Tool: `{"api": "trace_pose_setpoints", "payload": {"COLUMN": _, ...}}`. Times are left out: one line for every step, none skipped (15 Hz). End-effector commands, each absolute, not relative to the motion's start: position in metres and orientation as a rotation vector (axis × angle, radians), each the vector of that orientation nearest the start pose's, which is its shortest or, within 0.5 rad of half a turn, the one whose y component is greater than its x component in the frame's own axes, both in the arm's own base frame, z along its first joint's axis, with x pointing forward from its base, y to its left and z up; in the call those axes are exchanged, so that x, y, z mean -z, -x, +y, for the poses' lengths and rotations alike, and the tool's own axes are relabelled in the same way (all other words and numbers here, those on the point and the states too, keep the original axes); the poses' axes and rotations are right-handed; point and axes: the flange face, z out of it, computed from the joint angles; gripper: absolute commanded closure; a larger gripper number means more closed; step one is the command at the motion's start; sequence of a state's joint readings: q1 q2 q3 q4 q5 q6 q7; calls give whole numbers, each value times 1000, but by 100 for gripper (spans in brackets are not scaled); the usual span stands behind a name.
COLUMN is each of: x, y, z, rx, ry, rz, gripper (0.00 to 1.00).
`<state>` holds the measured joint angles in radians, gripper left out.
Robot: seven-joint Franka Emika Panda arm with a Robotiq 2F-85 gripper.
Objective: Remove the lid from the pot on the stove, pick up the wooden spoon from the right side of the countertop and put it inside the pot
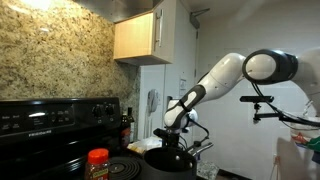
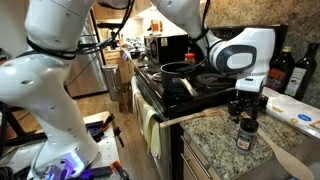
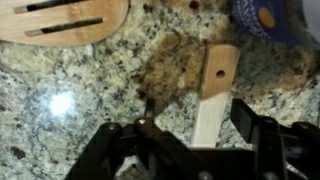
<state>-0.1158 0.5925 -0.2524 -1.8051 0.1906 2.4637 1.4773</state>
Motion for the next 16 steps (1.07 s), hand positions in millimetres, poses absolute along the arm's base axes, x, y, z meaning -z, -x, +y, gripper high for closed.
{"api": "trace_pose_setpoints", "payload": {"x": -231, "y": -627, "z": -228, "rx": 144, "ry": 1710, "rz": 2569, "gripper": 53}}
{"api": "trace_pose_setpoints", "payload": {"x": -231, "y": -628, "z": -228, "rx": 145, "ry": 1712, "rz": 2568, "gripper": 59}}
{"api": "trace_pose_setpoints", "payload": {"x": -232, "y": -628, "z": -228, "rx": 147, "ry": 1710, "rz": 2567, "gripper": 65}}
{"api": "trace_pose_setpoints", "payload": {"x": -232, "y": -628, "z": -228, "rx": 149, "ry": 1713, "rz": 2566, "gripper": 73}}
{"api": "trace_pose_setpoints", "payload": {"x": -233, "y": -628, "z": -228, "rx": 149, "ry": 1717, "rz": 2565, "gripper": 79}}
{"api": "trace_pose_setpoints", "payload": {"x": -233, "y": -628, "z": -227, "rx": 147, "ry": 1719, "rz": 2564, "gripper": 86}}
{"api": "trace_pose_setpoints", "payload": {"x": -234, "y": -628, "z": -228, "rx": 144, "ry": 1697, "rz": 2571, "gripper": 90}}
{"api": "trace_pose_setpoints", "payload": {"x": -237, "y": -627, "z": -228, "rx": 119, "ry": 1676, "rz": 2567, "gripper": 89}}
{"api": "trace_pose_setpoints", "payload": {"x": -239, "y": -627, "z": -227, "rx": 106, "ry": 1676, "rz": 2557, "gripper": 87}}
{"api": "trace_pose_setpoints", "payload": {"x": -242, "y": -626, "z": -226, "rx": 108, "ry": 1680, "rz": 2546, "gripper": 88}}
{"api": "trace_pose_setpoints", "payload": {"x": -245, "y": -625, "z": -225, "rx": 107, "ry": 1681, "rz": 2538, "gripper": 87}}
{"api": "trace_pose_setpoints", "payload": {"x": -248, "y": -624, "z": -224, "rx": 108, "ry": 1681, "rz": 2532, "gripper": 87}}
{"api": "trace_pose_setpoints", "payload": {"x": -252, "y": -623, "z": -223, "rx": 108, "ry": 1681, "rz": 2524, "gripper": 87}}
{"api": "trace_pose_setpoints", "payload": {"x": -258, "y": -622, "z": -221, "rx": 110, "ry": 1685, "rz": 2513, "gripper": 87}}
{"api": "trace_pose_setpoints", "payload": {"x": -264, "y": -622, "z": -220, "rx": 122, "ry": 1686, "rz": 2509, "gripper": 87}}
{"api": "trace_pose_setpoints", "payload": {"x": -273, "y": -620, "z": -219, "rx": 137, "ry": 1705, "rz": 2494, "gripper": 87}}
